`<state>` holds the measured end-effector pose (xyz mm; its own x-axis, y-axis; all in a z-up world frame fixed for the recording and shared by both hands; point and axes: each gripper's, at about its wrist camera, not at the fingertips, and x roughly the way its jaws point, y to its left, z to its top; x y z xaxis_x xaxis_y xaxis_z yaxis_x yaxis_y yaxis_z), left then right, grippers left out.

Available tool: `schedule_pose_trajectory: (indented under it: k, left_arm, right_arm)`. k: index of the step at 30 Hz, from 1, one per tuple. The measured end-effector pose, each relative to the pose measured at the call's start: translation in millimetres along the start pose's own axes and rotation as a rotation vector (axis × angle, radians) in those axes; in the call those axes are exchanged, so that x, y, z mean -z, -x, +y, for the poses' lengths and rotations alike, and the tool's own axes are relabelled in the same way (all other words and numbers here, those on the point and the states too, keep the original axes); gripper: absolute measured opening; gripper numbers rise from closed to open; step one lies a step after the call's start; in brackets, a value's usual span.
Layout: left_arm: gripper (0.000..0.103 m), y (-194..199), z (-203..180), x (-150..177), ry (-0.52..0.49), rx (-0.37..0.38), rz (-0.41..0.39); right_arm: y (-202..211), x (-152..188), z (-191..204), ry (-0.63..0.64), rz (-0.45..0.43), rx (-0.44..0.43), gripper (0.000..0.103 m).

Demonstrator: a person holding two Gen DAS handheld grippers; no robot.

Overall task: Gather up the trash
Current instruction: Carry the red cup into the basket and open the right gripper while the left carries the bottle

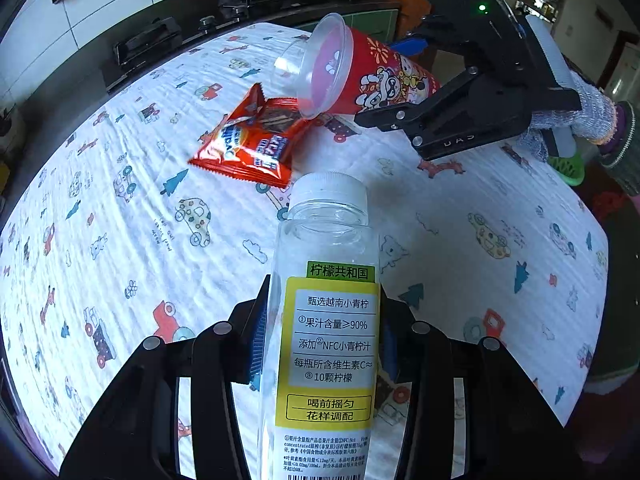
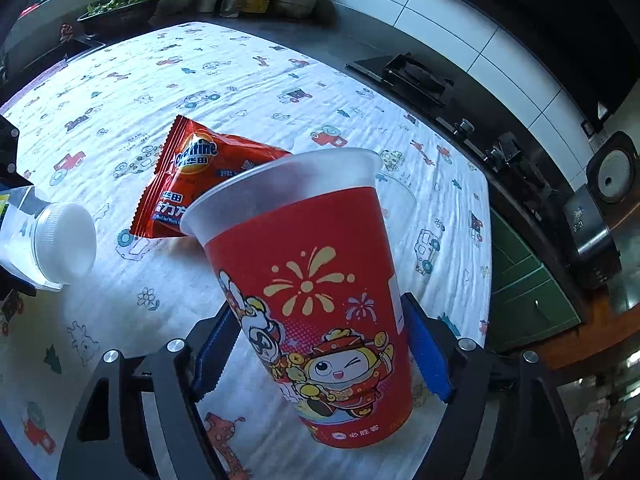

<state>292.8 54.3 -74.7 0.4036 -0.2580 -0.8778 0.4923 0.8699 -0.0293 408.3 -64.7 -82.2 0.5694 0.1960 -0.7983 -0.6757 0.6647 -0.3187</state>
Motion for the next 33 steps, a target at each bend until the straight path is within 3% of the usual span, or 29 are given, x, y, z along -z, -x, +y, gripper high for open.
schedule_pose_trajectory:
  k: [10, 16, 28, 33]
  left_arm:
    - [0.044, 16, -18, 3, 0.004, 0.005, -0.033]
    - [0.044, 31, -40, 4, -0.011, 0.023, -0.061]
    - [0.044, 47, -114, -18, -0.092, 0.09, -0.118]
    - [0.044, 46, -149, -34, -0.125, 0.125, -0.131]
  right_arm:
    - [52, 29, -1, -0.156, -0.039, -0.048, 0.072]
    - [93, 65, -4, -0.314, -0.068, -0.111, 0.072]
    - [162, 157, -35, -0.537, -0.087, -0.04, 0.072]
    - [177, 203, -65, -0.61, -0.05, 0.046, 0.073]
